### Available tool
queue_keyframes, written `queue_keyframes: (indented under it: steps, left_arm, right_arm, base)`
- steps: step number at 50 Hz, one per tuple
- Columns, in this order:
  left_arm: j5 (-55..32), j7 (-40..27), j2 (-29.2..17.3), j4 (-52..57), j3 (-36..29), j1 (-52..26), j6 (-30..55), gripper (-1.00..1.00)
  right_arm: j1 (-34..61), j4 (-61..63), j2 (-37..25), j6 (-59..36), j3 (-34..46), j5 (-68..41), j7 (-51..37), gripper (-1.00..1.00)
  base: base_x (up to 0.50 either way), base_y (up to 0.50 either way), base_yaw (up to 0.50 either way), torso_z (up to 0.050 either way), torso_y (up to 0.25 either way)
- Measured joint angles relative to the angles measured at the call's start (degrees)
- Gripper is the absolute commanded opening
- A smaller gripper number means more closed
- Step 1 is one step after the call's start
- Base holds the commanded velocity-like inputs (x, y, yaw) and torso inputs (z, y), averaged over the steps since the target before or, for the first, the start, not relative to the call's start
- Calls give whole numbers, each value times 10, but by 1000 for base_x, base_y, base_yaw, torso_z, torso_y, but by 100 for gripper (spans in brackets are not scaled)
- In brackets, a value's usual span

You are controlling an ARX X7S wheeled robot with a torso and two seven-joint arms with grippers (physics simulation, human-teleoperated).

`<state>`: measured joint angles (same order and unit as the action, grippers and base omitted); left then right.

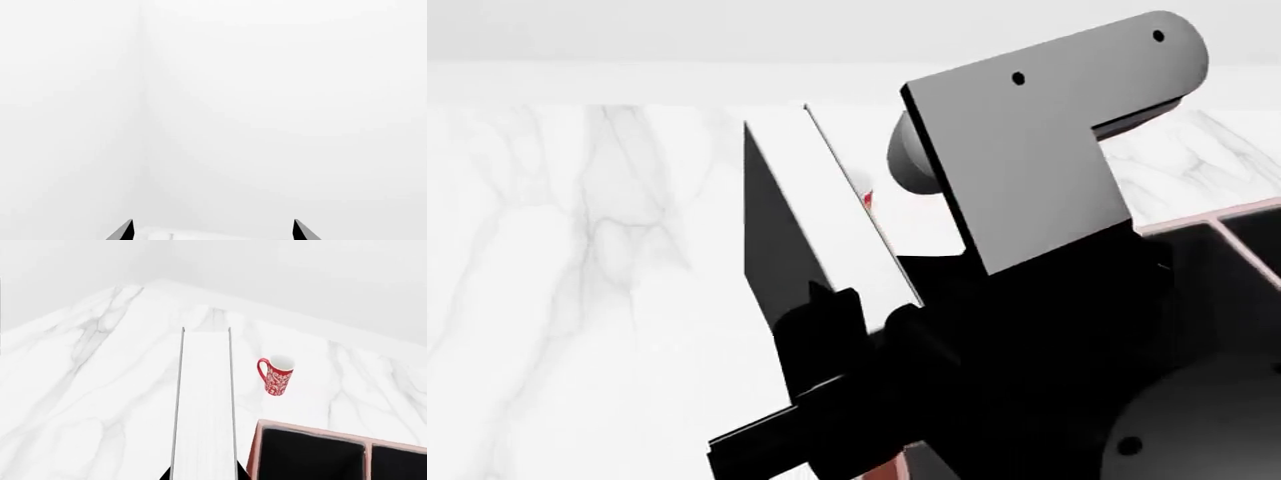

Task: Pick up the book and place it in the left compartment of the caddy.

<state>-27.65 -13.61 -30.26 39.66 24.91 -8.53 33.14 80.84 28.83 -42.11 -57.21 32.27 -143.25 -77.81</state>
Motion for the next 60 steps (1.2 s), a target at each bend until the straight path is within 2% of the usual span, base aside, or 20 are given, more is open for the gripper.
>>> queue_keyframes:
  steps: [39, 60]
  left_arm:
    - [3, -3, -3, 1, -6, 4, -5, 100]
    - [3, -4, -4, 2, -8, 6, -7, 100]
  right_arm:
    - [-41, 24, -136, 9, -53, -11, 19, -100]
    - [-77, 6, -165, 0, -56, 25, 38, -100]
  base:
    - [0, 0, 0, 0, 1]
    - [0, 0, 0, 0, 1]
